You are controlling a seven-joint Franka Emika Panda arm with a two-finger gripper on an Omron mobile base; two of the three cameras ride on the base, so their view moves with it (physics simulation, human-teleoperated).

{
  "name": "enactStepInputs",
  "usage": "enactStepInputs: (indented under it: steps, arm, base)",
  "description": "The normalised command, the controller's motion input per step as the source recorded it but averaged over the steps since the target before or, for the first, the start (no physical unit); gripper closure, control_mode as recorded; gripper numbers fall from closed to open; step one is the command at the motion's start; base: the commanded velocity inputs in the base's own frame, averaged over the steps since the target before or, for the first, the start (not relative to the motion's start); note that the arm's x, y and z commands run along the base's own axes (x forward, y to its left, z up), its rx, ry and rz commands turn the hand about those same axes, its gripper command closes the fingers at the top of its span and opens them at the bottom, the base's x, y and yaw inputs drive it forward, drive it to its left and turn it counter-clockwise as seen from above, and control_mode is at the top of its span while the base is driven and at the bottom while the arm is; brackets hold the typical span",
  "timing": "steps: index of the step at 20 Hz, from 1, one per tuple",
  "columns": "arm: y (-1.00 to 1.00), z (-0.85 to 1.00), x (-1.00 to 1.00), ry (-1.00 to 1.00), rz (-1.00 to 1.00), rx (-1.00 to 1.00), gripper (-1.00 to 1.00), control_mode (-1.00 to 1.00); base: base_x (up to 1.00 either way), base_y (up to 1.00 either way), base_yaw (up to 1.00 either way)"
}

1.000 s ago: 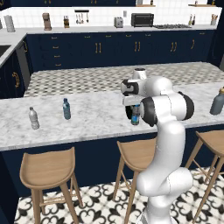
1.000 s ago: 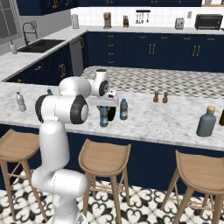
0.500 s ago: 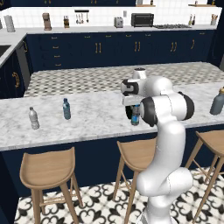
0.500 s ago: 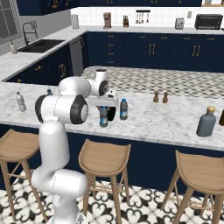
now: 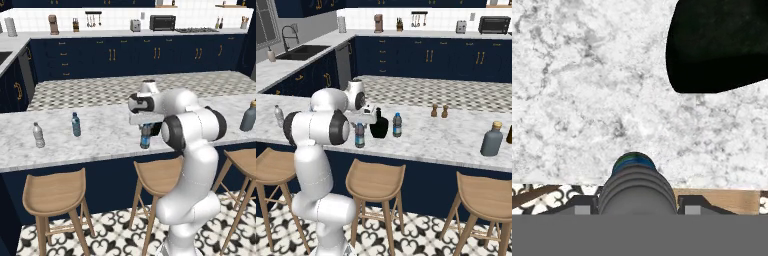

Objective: Move the plastic bottles in the middle to the plastics group, and the glass bottles in the middle to the glass group.

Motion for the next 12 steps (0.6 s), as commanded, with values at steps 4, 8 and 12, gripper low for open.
enactStepInputs:
  steps: [4,8,12]
  arm:
    - [0.97,0.17,-0.35,0.00,0.00,0.00,1.00,-1.00]
    - [0.91,0.40,-0.21,0.00,0.00,0.00,1.00,-1.00]
    - [1.00,0.27,0.00,0.00,0.00,0.00,1.00,-1.00]
  base:
    - [0.00,0.00,0.00]
    - [0.00,0.00,0.00]
    - [0.00,0.00,0.00]
